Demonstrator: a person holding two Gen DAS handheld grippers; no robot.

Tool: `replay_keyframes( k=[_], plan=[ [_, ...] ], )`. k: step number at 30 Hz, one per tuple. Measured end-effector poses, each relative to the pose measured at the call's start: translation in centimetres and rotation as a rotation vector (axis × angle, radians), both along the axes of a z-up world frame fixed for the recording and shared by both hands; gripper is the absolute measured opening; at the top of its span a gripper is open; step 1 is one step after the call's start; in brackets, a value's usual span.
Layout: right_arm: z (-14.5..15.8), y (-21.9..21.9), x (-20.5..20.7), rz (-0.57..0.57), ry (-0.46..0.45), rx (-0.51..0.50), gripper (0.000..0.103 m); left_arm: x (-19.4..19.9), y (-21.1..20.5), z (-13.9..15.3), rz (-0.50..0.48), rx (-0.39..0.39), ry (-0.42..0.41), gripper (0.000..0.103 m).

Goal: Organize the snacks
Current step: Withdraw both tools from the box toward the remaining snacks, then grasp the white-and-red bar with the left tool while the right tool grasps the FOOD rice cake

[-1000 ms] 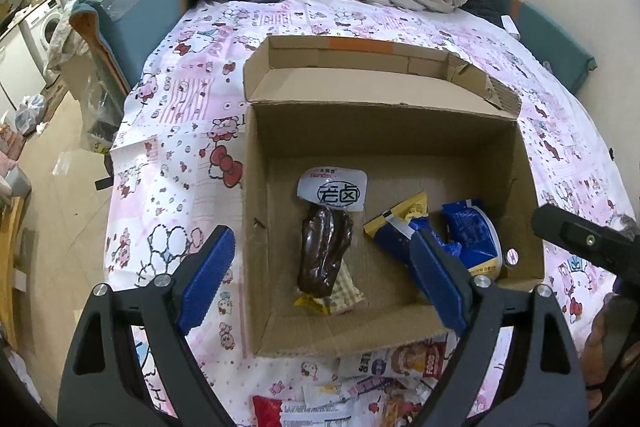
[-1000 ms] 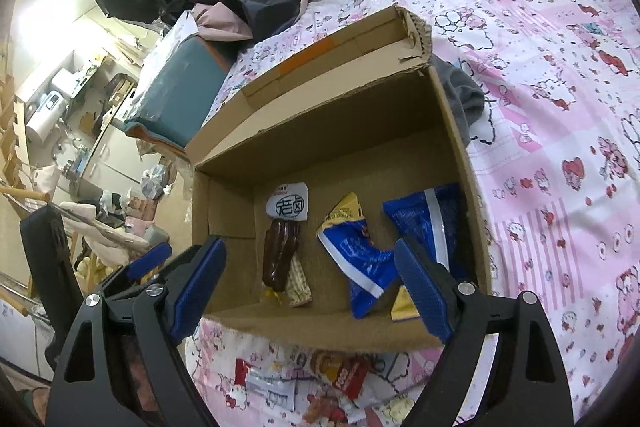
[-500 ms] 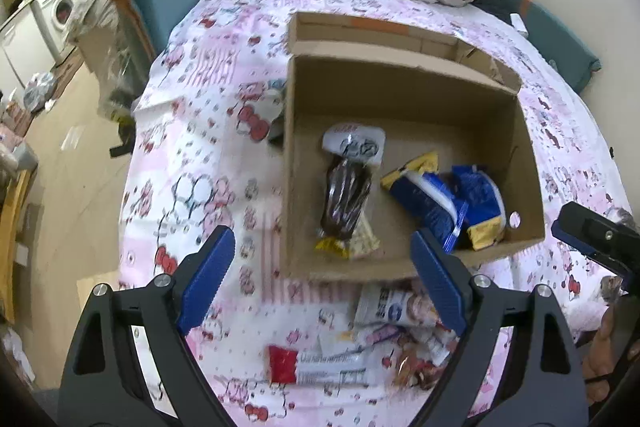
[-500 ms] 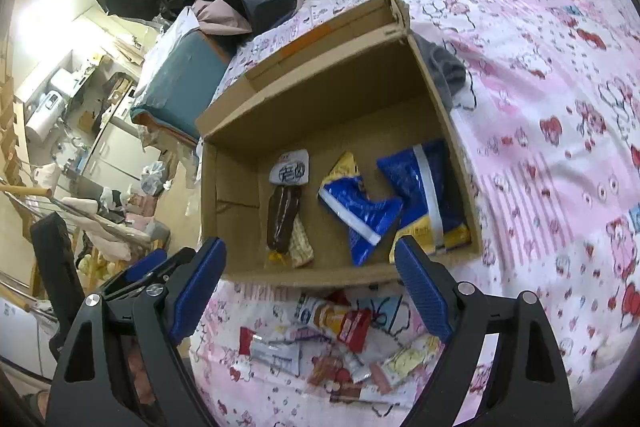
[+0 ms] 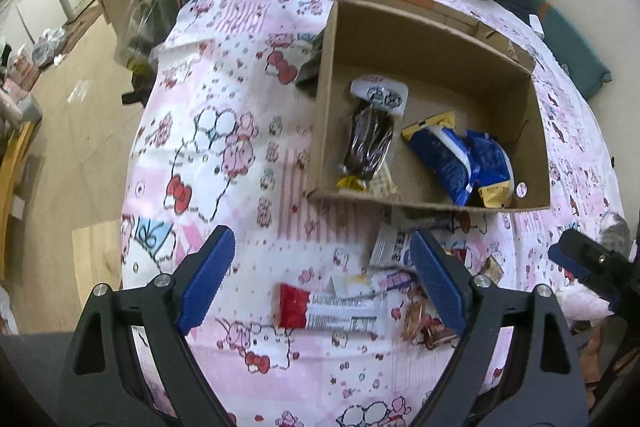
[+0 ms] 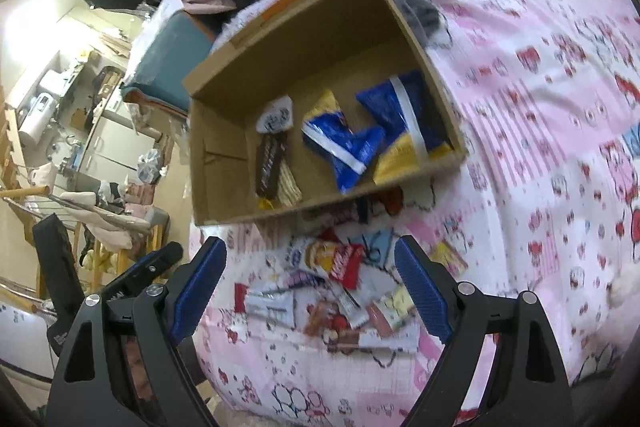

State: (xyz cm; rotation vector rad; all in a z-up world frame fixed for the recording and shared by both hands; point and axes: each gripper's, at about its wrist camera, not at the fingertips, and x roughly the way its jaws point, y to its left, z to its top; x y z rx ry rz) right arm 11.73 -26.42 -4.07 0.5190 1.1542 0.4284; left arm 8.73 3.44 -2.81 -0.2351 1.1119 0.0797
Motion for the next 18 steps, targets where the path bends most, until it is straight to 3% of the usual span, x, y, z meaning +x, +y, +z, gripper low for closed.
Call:
replay_keyframes(
  k=[8, 18],
  plan=[
    [-2.6, -1.4, -0.4, -0.036, 0.103, -0.026, 0.089, -0.3, 0.2, -2.0, 0.031, -0.02, 0.078, 0.087],
    [-4.1, -1.6, 0.1, -0.066, 0.175, -0.029, 0.089, -0.1, 0.9, -3.0, 0.062, -0.018, 0.104, 0.087]
  ],
)
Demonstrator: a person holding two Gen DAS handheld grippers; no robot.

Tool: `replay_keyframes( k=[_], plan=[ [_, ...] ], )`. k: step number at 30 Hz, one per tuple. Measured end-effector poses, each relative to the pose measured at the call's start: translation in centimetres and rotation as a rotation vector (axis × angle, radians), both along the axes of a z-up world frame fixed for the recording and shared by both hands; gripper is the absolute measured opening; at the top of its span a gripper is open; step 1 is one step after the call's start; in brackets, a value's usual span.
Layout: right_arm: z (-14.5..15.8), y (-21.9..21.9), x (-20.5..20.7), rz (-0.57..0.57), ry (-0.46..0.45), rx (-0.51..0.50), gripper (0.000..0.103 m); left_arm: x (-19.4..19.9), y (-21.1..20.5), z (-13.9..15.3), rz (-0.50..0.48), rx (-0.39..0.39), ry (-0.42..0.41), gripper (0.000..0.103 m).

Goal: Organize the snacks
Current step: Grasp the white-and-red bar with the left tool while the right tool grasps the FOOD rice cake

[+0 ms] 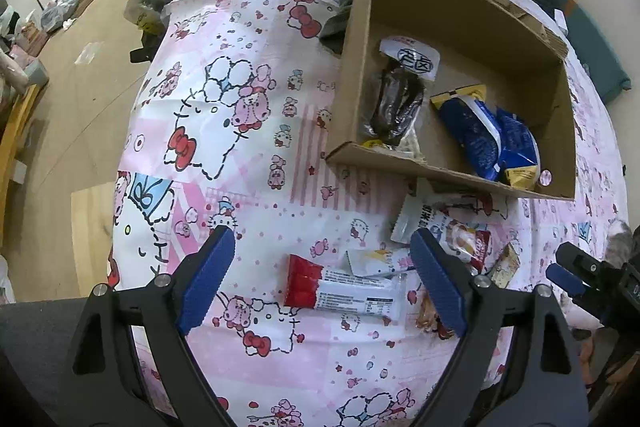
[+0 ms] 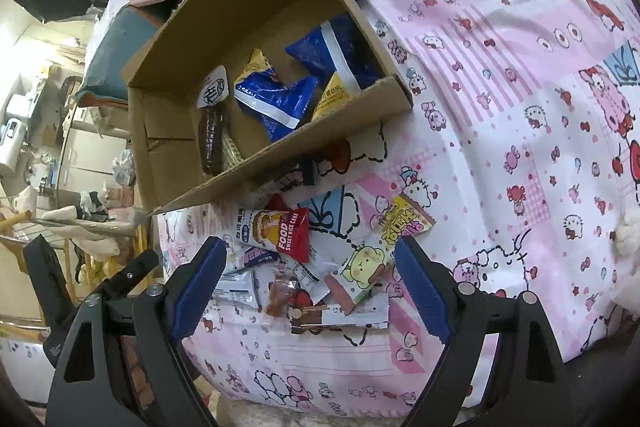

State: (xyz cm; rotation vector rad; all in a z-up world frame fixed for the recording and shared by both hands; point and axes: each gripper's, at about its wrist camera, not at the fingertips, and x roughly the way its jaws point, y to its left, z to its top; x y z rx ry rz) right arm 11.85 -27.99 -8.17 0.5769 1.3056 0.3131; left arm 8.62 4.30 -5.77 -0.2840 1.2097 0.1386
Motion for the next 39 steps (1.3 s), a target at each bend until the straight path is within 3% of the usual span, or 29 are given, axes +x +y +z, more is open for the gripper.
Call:
replay_keyframes(
  k=[5, 10, 16, 20, 21, 23, 26, 31, 34, 36, 38, 39],
  plan=[
    [-0.1, 0.0, 0.2, -0.008, 0.011, 0.005, 0.089, 0.2, 1.5, -0.3, 0.064, 0.007, 0.001, 0.087],
    [-0.3, 0.0, 0.3, -0.018, 0.028, 0.026, 0.089, 0.4, 2.2, -2.4, 0.095, -0.053, 0.077, 0.086],
    [-0.8, 0.9, 0.9, 0.007, 0.044, 0.022, 0.089, 0.4, -0.9, -5.3, -0.044, -0.046, 0.202, 0.086],
    [-1.0, 1.0, 0.9, 0.013, 0.053, 0.019, 0.089, 0.5, -2.9, -5.3, -0.136, -0.023, 0.2, 0.086],
    [-1.0, 1.1, 0.9, 0.014, 0.053, 0.019, 0.089, 0.5, -3.5, -5.1, -0.172, -0.012, 0.199, 0.086],
    [-1.0, 1.0, 1.0, 0.016, 0.053, 0.017, 0.089, 0.9, -5.6, -4.7, -0.359, 0.005, 0.233, 0.086],
    [-1.0, 1.0, 1.2, 0.018, 0.058, 0.022, 0.089, 0.6, -8.7, -3.8, -0.64, 0.188, 0.221, 0.086],
    [-0.2, 1.5, 1.5, 0.033, 0.03, 0.022, 0.089, 0.3, -10.6, -5.8, -0.958, 0.295, 0.328, 0.086],
    [-0.1, 1.4, 1.4, 0.032, 0.03, 0.019, 0.089, 0.4, -11.4, -7.8, -1.098, 0.331, 0.366, 0.079],
    [-0.2, 1.0, 1.3, 0.023, 0.038, 0.025, 0.089, 1.0, -11.3, -9.2, -1.12, 0.359, 0.402, 0.074],
    [-0.4, 0.5, 1.3, 0.01, 0.045, 0.026, 0.089, 2.0, -11.1, -10.1, -1.107, 0.307, 0.441, 0.072],
    [-0.4, 0.3, 1.3, 0.006, 0.048, 0.027, 0.089, 2.3, -10.9, -10.0, -1.101, 0.282, 0.438, 0.064]
  ],
)
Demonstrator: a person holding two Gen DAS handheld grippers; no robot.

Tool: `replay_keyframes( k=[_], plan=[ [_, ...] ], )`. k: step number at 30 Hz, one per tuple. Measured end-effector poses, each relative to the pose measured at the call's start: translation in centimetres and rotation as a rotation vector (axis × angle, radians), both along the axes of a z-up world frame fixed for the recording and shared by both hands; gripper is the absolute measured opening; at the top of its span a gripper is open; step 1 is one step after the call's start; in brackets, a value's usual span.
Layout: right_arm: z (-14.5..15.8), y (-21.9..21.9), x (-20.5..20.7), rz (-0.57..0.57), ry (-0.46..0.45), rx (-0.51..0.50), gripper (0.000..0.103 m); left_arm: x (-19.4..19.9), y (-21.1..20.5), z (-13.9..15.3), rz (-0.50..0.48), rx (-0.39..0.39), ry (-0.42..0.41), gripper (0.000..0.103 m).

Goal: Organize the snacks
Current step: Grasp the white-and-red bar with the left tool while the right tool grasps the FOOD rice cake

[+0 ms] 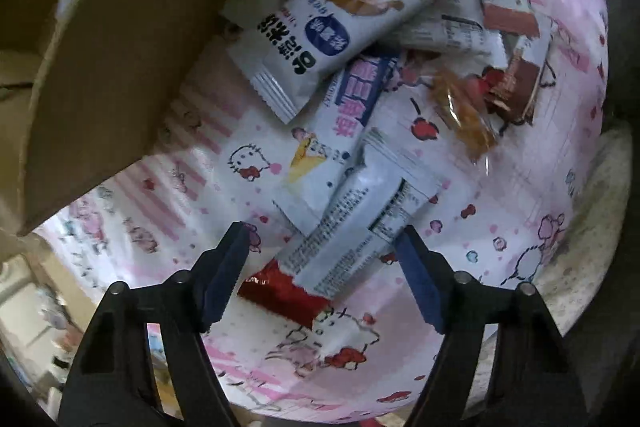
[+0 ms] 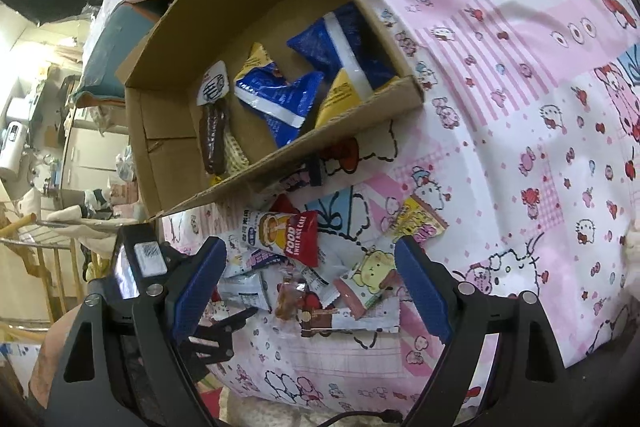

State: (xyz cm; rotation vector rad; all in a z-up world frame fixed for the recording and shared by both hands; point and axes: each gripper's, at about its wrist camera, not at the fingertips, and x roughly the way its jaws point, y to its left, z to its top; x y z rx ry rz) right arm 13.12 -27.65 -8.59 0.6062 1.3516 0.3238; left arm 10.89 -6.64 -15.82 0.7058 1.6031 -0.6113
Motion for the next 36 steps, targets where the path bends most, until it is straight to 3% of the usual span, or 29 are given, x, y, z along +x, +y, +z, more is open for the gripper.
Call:
replay_keyframes(
  k=[1, 3, 4, 7, 10, 18, 22, 26, 31, 34, 36],
  plan=[
    [-0.1, -0.3, -0.1, -0.005, 0.005, 0.0, 0.089, 0.2, 0.2, 0.3, 0.016, -0.035, 0.013, 0.055],
    [-0.1, -0.3, -0.1, -0.007, 0.006, 0.0, 0.089, 0.9, 0.6, 0.9, 0.047, -0.062, 0.039, 0.027],
    [-0.1, -0.4, -0.1, -0.01, 0.008, 0.003, 0.089, 1.0, 1.0, 1.1, 0.062, -0.062, 0.049, 0.026],
    [0.1, -0.4, 0.1, -0.014, 0.005, 0.018, 0.089, 0.4, 1.5, 1.6, 0.08, -0.077, 0.086, 0.026],
    [0.3, -0.4, 0.1, -0.014, -0.001, 0.027, 0.089, 0.0, 2.0, 2.9, 0.136, -0.063, 0.052, 0.026],
    [0.2, -0.4, -0.3, -0.009, 0.009, 0.039, 0.089, 0.1, 4.5, 9.9, 0.54, -0.251, -0.093, 0.026],
    [0.0, 0.1, -0.3, 0.006, 0.017, 0.035, 0.089, -1.7, 7.2, 10.7, 0.73, -0.301, -0.166, 0.026],
    [0.1, 2.5, -0.3, 0.104, 0.015, 0.096, 0.089, -4.2, 8.3, 9.4, 0.894, -0.327, -0.192, 0.026],
    [-0.1, 5.9, 0.4, 0.252, -0.004, -0.013, 0.089, -4.9, 7.3, 8.6, 0.899, -0.289, -0.233, 0.026],
    [-0.8, 9.2, 1.0, 0.402, -0.055, -0.203, 0.088, -4.7, 7.3, 8.8, 0.885, -0.275, -0.262, 0.026],
    [-1.1, 10.8, 1.3, 0.466, -0.094, -0.258, 0.088, -4.4, 7.2, 8.8, 0.888, -0.279, -0.267, 0.026]
  ],
)
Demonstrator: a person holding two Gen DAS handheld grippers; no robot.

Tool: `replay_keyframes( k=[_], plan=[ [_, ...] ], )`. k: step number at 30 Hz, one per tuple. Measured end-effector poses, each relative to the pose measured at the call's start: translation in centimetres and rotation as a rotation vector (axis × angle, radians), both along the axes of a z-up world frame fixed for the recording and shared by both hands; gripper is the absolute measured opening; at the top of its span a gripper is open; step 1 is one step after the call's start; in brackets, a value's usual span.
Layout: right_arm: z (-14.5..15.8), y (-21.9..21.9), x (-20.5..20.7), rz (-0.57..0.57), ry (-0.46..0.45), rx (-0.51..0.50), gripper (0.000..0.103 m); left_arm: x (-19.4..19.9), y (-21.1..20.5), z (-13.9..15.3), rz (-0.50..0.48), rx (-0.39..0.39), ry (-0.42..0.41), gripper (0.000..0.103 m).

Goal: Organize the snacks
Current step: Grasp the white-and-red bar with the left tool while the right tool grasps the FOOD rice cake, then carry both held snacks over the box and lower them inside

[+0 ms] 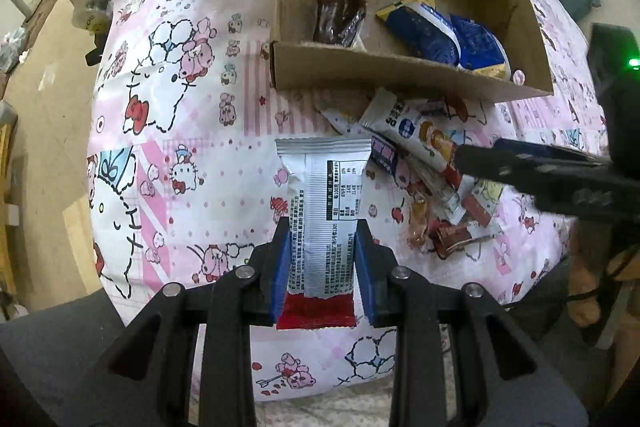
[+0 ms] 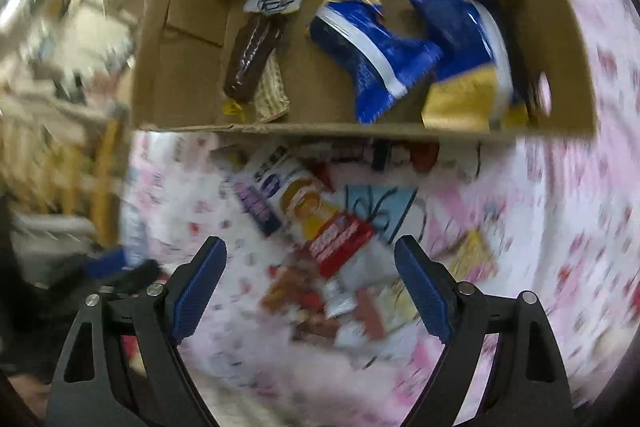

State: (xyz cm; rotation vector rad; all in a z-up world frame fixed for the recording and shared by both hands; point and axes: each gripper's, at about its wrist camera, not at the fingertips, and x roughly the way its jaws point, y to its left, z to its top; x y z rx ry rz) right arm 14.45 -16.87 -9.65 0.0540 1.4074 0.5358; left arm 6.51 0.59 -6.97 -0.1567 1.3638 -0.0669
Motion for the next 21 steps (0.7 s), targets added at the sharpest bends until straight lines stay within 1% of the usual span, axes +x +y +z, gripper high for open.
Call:
replay_keyframes(
  k=[2, 4, 6, 9, 11, 12, 13, 14, 15, 16, 19, 21],
  plan=[
    [-0.4, 0.7, 0.3, 0.033, -0.008, -0.004, 0.088, 0.0, -0.2, 0.1, -0.005, 0.004, -0.003, 0.026],
    [-0.7, 1.6, 0.4, 0.066, -0.03, -0.016, 0.086, 0.0, -0.7, 0.0, -0.025, 0.035, -0.013, 0.026],
    [-0.8, 2.3, 0.3, 0.094, -0.051, -0.041, 0.086, -0.2, -1.1, 0.0, -0.049, 0.059, -0.021, 0.026],
    [-1.1, 3.8, 0.4, 0.142, -0.073, -0.093, 0.081, 0.0, -1.4, -0.1, -0.062, 0.067, -0.02, 0.026],
    [-1.4, 4.3, 0.2, 0.156, -0.063, -0.097, 0.075, 0.2, -1.3, -0.2, -0.055, 0.065, -0.017, 0.026],
    [-1.4, 4.3, 0.2, 0.156, -0.063, -0.097, 0.069, 0.2, -1.3, -0.2, -0.054, 0.065, -0.016, 0.026],
    [-1.9, 4.9, -0.4, 0.187, -0.066, -0.116, 0.061, 0.2, -1.3, -0.2, -0.054, 0.067, -0.017, 0.026],
    [-1.9, 4.9, -0.4, 0.187, -0.066, -0.116, 0.053, 0.2, -1.3, -0.2, -0.053, 0.07, -0.019, 0.026],
    [-1.9, 5.3, -1.0, 0.211, -0.071, -0.137, 0.035, 0.2, -1.3, -0.2, -0.051, 0.073, -0.021, 0.026],
    [-1.9, 5.3, -1.0, 0.211, -0.071, -0.137, 0.035, 0.2, -1.2, -0.2, -0.047, 0.078, -0.024, 0.026],
    [-1.2, 4.5, -1.4, 0.186, -0.024, -0.065, 0.034, 0.3, -0.6, -0.2, -0.024, 0.082, -0.023, 0.026],
    [-0.9, 4.0, -1.8, 0.173, -0.014, -0.043, 0.033, 0.3, -0.2, -0.3, -0.008, 0.086, -0.023, 0.026]
  ],
)
